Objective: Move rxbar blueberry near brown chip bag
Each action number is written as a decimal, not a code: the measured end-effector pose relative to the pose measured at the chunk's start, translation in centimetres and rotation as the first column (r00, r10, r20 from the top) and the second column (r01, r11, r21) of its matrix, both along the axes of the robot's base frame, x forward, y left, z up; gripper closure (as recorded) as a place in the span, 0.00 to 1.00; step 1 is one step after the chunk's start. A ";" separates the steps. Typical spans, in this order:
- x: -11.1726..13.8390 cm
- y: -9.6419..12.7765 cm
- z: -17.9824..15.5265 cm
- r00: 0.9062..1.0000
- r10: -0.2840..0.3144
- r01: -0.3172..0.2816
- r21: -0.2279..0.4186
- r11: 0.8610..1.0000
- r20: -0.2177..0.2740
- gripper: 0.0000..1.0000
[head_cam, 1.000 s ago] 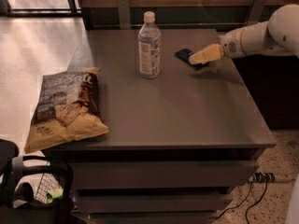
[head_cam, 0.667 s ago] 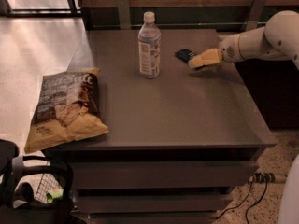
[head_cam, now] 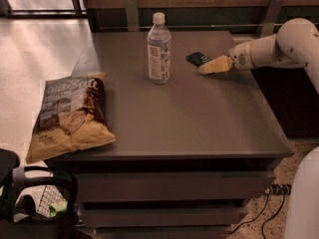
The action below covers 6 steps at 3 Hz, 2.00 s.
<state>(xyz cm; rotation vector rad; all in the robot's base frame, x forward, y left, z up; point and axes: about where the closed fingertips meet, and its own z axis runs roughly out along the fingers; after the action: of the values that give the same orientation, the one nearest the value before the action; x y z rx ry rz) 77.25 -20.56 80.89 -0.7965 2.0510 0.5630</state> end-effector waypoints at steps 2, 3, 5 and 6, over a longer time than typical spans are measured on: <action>0.0 0.0 0.5 1.000 0.000 0.000 0.000 1.000 0.000 0.80; 0.0 0.0 0.8 1.000 0.001 -0.001 0.000 1.000 0.000 1.00; 0.0 0.0 1.0 1.000 0.001 -0.001 0.000 1.000 0.000 1.00; 0.0 0.1 1.0 1.000 0.001 -0.001 0.000 1.000 0.000 1.00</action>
Offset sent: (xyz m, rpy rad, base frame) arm 0.0000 0.0000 0.0023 0.0000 0.0000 0.0000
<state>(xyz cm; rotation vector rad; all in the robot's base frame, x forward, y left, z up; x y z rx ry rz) 77.26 -20.51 81.88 -0.7975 2.0508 0.5632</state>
